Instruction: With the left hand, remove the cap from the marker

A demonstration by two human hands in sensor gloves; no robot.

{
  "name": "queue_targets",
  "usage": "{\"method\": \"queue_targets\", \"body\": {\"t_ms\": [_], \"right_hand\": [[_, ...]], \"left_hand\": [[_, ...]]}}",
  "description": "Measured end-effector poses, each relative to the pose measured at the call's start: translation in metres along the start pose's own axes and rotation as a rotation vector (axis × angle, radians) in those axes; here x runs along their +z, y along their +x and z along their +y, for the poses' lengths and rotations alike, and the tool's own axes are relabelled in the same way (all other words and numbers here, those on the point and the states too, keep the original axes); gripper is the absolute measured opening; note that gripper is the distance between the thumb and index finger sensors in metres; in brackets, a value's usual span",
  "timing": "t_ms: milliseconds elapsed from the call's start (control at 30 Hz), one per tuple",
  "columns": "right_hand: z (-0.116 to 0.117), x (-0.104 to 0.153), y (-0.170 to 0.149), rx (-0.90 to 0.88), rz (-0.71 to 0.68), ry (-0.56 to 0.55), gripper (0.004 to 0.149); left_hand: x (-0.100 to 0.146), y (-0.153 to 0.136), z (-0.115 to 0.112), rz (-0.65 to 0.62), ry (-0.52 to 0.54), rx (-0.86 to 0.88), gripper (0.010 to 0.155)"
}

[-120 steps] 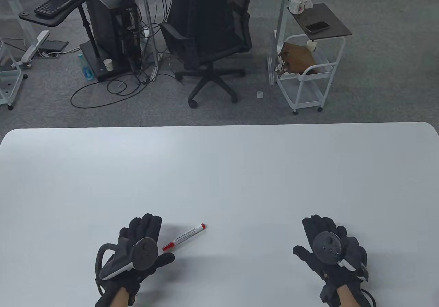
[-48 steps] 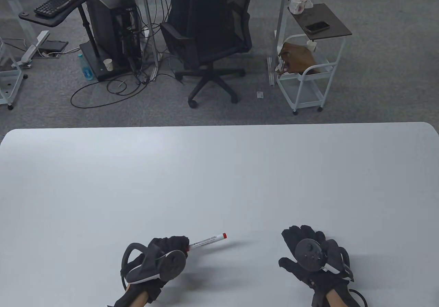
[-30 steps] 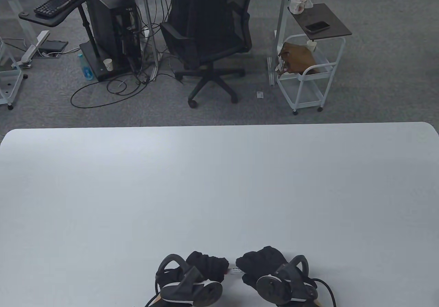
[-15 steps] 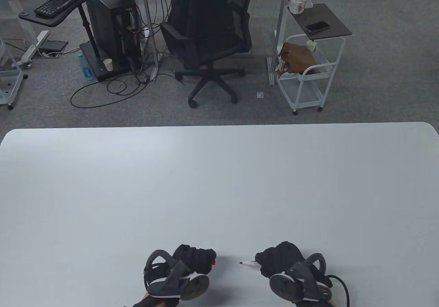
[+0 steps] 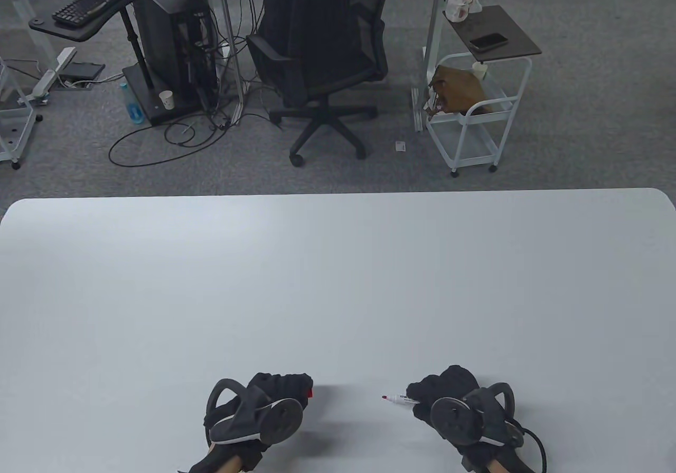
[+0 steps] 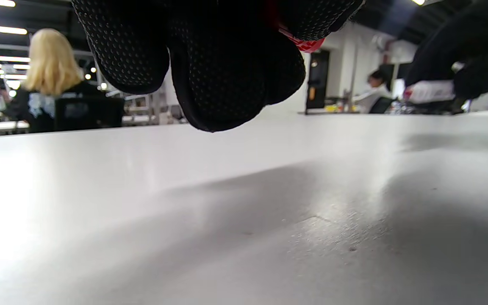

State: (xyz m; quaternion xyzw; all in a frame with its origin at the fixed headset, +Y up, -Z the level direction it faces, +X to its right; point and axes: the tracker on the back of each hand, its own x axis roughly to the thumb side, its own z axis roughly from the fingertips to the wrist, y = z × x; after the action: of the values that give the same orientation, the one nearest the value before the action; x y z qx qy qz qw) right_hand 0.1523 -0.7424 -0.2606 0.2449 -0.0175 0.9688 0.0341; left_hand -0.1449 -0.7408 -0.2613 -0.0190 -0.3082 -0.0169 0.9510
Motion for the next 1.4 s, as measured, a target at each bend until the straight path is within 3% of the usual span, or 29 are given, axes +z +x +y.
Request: {"method": "queue_targets", "body": {"t_ms": [233,333,533,633,800,933,1067,1167,1400], "right_hand": [[0.022,-0.012,0.007,0.099,0.036,0.182,0.047],[0.023,-0.012,0.009,0.115,0.040,0.198,0.047],[0.024,-0.011,0.011,0.146,0.038,0.203,0.049],[0.015,-0.007,0.004,0.072,0.050,0.144,0.051],[-0.002,0.003,-0.014,-0.045,0.084,0.041,0.069],[-0.008,0.010,-0.027,-0.136,0.127,0.092,0.085],[-0.007,0.011,-0.033,-0.141,0.140,0.107,0.091],[-0.005,0.011,-0.034,-0.154,0.143,0.162,0.092],[-0.004,0.010,-0.031,-0.147,0.129,0.150,0.091]], "left_hand": [[-0.001,0.001,-0.002,0.001,-0.036,-0.016,0.049],[-0.001,0.002,-0.002,-0.002,-0.042,-0.015,0.049],[-0.001,0.004,-0.001,-0.008,-0.045,-0.026,0.049],[-0.001,0.004,0.000,-0.006,-0.049,-0.039,0.049],[-0.003,0.001,-0.004,0.019,-0.068,-0.069,0.049],[-0.004,-0.002,-0.010,0.052,-0.114,-0.122,0.048],[-0.005,-0.006,-0.013,0.069,-0.136,-0.129,0.047],[-0.005,-0.009,-0.014,0.079,-0.142,-0.116,0.047],[-0.009,-0.011,-0.022,0.088,-0.223,-0.113,0.046]]}}
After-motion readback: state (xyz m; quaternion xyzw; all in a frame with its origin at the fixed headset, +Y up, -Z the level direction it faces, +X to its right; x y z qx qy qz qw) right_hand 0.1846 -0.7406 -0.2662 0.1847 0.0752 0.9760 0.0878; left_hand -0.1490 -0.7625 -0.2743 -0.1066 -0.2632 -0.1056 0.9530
